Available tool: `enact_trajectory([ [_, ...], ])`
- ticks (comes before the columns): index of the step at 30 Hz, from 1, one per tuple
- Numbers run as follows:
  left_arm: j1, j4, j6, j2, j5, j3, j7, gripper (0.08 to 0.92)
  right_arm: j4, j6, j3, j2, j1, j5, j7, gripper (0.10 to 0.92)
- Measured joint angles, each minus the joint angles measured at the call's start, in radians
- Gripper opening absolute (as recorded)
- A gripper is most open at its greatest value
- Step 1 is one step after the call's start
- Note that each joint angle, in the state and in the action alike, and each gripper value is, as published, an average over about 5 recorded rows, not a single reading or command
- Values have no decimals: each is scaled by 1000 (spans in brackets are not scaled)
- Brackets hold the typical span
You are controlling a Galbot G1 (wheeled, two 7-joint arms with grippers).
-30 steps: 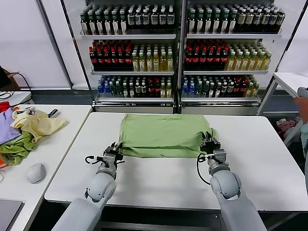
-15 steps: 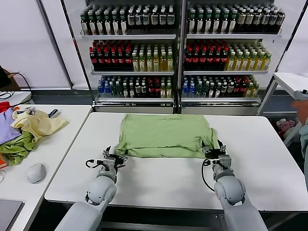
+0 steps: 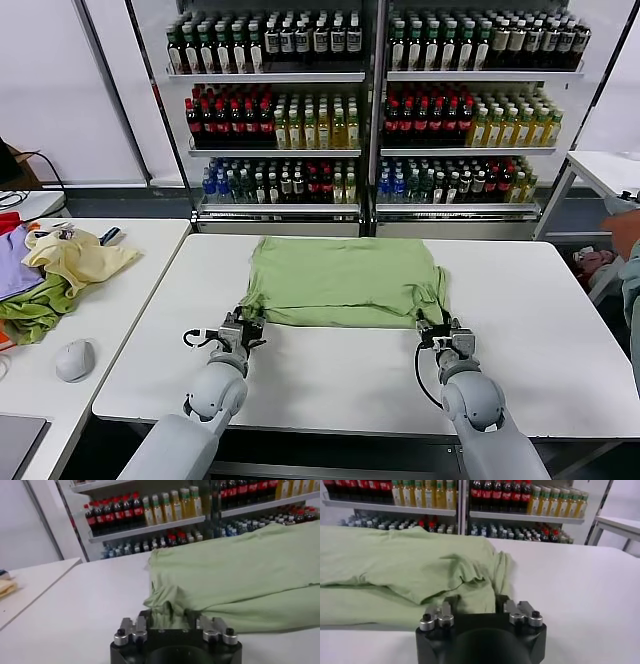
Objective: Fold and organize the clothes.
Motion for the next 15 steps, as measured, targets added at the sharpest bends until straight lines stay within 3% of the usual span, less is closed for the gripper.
enact_trajectory([
  [5, 13, -13, -3, 5, -11, -6, 2, 202, 14, -1, 4, -6, -18, 7, -4, 190],
  [8, 27, -28, -12, 11, -16, -11, 7, 131, 32, -2, 10, -11, -37, 11, -7, 155],
  [15, 78, -85, -30, 32, -34, -27, 14, 101, 103, -14, 34, -28, -105, 21, -7, 151],
])
